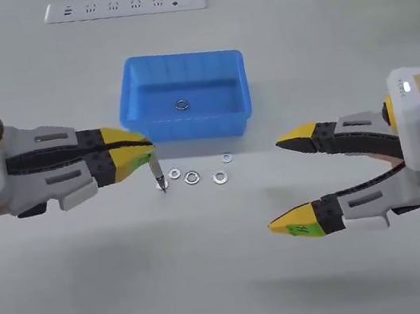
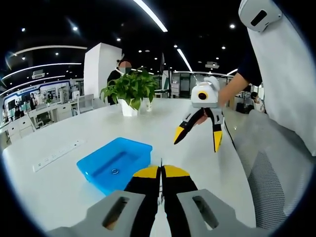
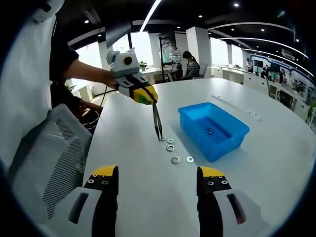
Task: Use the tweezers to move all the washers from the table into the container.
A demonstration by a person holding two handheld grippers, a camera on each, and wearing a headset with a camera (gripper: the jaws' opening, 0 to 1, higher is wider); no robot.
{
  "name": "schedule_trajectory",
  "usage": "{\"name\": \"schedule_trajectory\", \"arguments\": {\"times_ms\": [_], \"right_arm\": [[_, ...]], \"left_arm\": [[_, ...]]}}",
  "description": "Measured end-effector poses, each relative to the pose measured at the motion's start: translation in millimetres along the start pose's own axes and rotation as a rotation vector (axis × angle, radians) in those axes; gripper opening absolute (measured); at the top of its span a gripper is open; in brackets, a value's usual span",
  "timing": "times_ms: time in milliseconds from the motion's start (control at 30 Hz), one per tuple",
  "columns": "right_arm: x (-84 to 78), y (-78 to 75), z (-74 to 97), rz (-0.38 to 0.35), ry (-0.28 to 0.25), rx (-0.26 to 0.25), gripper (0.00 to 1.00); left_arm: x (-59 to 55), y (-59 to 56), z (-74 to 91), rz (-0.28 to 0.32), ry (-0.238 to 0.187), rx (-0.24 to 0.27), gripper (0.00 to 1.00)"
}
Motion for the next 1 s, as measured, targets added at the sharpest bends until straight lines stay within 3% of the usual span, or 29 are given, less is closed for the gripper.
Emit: {"name": "schedule_trajectory", "arguments": {"times_ms": [200, 500, 800, 933, 1000], "right_arm": [[7.9, -5.2, -12.1, 0.027, 0.01, 0.032, 0.64], [35.6, -13.2, -60.6, 0.103, -0.001, 0.126, 0.62], [47.4, -17.8, -112.6, 0.154, 0.028, 0.201, 0.49], [52.4, -15.6, -125.5, 0.17, 0.041, 0.237, 0.46], [52.7, -15.8, -131.1, 0.141, 0.04, 0.259, 0.4]], "left_arm": [[-0.8, 1.1, 2.9, 0.008, 0.008, -0.008, 0.04], [-0.6, -0.3, 4.5, 0.005, 0.023, -0.024, 0.04], [-0.4, -1.0, 5.5, 0.003, 0.047, -0.026, 0.05], [-0.1, -4.3, 4.7, 0.004, 0.06, -0.034, 0.05], [-0.9, -5.4, 4.5, 0.011, 0.069, -0.038, 0.05]]}}
Point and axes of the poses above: the centre of the closed fingertips' face, and the gripper's own axes: z roughly backward along the fingers, y roughly to its left, x roughly out of its top, the point moved 7 cm from there along z, roughly backward along the fingers, and after that the axes turned 7 degrees about x, right-handed, at the moved point
